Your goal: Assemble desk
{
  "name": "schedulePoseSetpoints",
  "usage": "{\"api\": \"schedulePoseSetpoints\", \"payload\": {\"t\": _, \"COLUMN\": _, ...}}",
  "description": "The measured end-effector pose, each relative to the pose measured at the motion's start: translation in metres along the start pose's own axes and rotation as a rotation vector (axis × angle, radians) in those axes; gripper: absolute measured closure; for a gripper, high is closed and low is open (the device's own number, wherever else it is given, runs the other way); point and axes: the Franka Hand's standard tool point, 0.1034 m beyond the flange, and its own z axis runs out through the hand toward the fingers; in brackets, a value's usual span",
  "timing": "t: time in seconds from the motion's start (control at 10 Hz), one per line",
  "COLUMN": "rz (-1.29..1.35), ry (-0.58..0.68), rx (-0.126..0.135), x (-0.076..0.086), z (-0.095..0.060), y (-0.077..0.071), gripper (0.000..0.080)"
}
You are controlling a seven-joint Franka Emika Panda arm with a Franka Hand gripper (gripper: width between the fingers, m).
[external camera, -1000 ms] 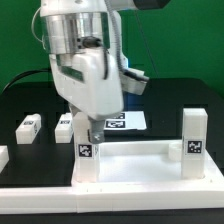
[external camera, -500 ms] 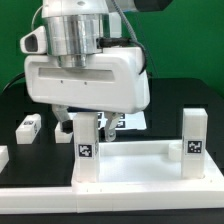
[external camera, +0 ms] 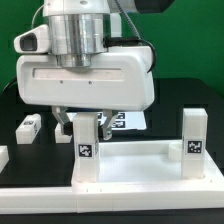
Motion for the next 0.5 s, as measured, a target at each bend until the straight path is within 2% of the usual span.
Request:
{"api": "schedulePoseSetpoints", "payload": {"t": 0.1, "rz": 0.053, "ry": 0.0, "rx": 0.001, "x": -0.0001, "z": 0.0, "y": -0.0002, "gripper": 0.0456}}
{"api": "schedulePoseSetpoints", "payload": {"t": 0.2, "rz": 0.122, "ry": 0.0, "rx": 0.0, "x": 0.0001, "z": 0.0, "y": 0.0005, "gripper": 0.0456}}
{"api": "schedulePoseSetpoints", "payload": {"t": 0.3, "rz": 0.19, "ry": 0.0, "rx": -0.001, "x": 0.0001, "z": 0.0001, "y": 0.0005, "gripper": 0.0512}}
{"api": "schedulePoseSetpoints", "payload": {"t": 0.5, "rz": 0.344, "ry": 0.002, "rx": -0.002, "x": 0.0005, "z": -0.0001, "y": 0.0012, "gripper": 0.0512}}
